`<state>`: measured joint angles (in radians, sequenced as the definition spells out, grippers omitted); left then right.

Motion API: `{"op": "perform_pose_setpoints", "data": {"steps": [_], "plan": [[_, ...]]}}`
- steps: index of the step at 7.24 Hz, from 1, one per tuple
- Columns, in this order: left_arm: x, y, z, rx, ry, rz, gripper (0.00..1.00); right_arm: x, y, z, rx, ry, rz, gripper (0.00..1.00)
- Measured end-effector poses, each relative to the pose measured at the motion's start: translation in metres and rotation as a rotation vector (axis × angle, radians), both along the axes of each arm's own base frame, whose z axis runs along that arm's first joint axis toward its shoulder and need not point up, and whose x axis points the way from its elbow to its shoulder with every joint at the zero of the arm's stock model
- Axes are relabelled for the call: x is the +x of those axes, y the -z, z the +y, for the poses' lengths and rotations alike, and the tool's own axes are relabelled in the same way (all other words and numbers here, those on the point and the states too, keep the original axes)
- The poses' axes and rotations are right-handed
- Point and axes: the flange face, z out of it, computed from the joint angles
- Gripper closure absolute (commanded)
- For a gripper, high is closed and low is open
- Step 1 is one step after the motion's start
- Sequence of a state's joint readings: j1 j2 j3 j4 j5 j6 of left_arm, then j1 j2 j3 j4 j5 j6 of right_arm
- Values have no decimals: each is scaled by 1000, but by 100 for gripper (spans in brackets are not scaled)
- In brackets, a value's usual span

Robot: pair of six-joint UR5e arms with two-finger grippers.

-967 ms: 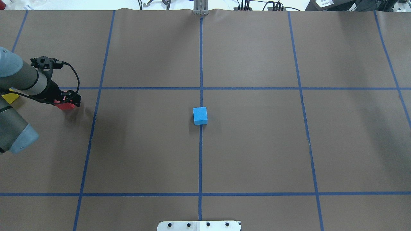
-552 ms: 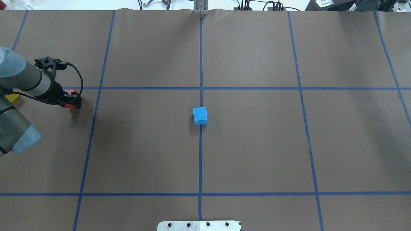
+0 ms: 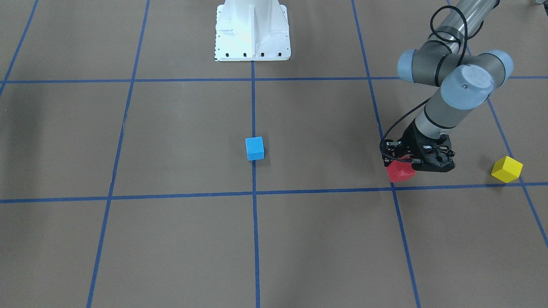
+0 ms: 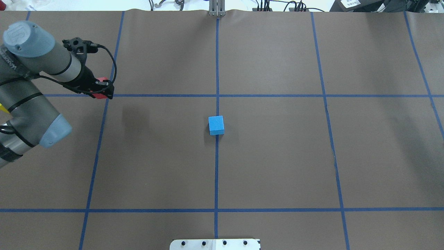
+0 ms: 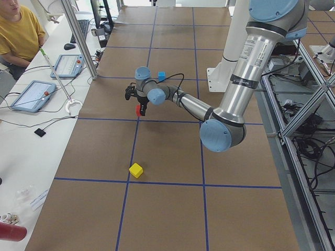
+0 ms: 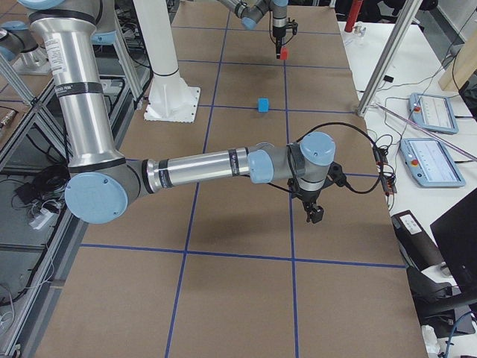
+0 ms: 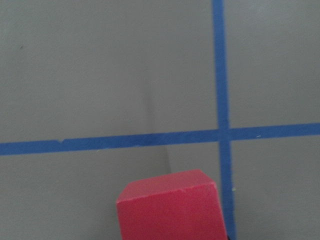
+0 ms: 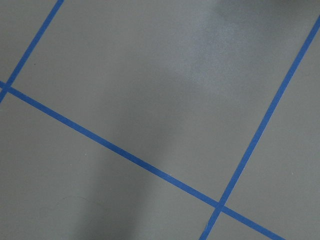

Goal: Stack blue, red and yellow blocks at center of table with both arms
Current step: 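Carry the red cube with the left gripper above the blue cube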

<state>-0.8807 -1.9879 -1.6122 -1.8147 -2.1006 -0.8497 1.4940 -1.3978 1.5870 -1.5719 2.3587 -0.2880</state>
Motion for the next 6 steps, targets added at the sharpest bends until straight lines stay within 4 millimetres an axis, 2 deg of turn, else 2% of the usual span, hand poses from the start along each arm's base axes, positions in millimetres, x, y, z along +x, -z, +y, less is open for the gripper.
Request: {"op": "perform_pose_setpoints", "data": {"steps": [1, 3, 5, 6], "plan": [[23, 48, -3, 6, -21, 4, 100, 7, -10, 7, -20, -14, 4, 1], [82, 138, 16, 24, -83, 2, 100, 32, -34, 26, -60, -57, 13, 1], [147, 210, 46, 45, -123, -18, 100, 44, -48, 38, -82, -75, 21, 1], [178, 236, 58, 54, -140, -25, 100, 45, -51, 40, -87, -78, 21, 1]]}}
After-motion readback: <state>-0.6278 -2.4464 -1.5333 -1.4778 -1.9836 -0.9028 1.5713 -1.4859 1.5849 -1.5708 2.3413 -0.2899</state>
